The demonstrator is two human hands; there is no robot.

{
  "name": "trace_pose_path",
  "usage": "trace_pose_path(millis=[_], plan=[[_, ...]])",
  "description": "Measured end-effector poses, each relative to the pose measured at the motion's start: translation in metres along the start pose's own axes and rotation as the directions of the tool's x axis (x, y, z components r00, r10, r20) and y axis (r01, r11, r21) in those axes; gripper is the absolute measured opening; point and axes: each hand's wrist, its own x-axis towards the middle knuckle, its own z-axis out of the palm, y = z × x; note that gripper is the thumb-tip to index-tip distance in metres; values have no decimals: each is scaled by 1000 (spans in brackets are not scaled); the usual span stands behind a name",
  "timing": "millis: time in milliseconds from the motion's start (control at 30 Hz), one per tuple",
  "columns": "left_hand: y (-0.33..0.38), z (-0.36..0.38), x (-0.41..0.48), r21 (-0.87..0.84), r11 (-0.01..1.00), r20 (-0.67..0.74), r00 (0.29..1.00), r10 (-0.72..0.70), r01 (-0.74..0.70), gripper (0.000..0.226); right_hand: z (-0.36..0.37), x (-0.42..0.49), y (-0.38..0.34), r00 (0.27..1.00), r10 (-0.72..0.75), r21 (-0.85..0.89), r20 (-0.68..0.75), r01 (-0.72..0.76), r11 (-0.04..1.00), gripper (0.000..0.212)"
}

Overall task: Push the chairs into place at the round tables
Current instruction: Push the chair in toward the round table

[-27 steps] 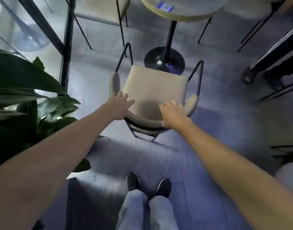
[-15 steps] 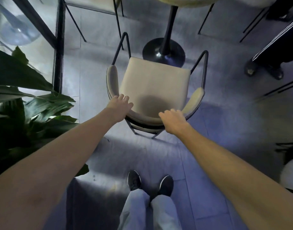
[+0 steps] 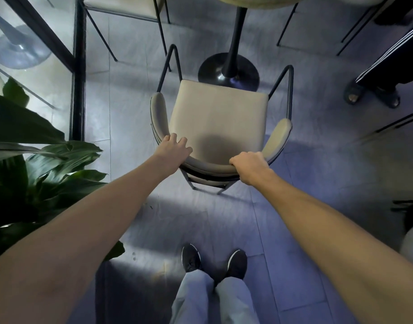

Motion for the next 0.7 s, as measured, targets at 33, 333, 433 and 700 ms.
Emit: trace_pose_path(millis=[33, 333, 433, 700], plan=[[1, -2, 4, -1, 1000, 1, 1000, -3, 3, 52, -1, 2, 5, 1000, 2, -4, -3, -2, 1000, 26], [-3, -30, 57, -33, 999, -16, 1000, -26, 25, 52, -10, 38, 56, 999, 2, 1, -37, -2, 1000, 28], [-5, -40, 75, -49, 998, -6, 999, -48, 48, 52, -19, 51, 73, 999, -21, 3, -30, 21, 1000, 27], [-13, -66, 128, -43, 995, -9, 996, -88, 87, 43, -33, 91, 124, 998, -46, 17, -37, 47, 999, 31]])
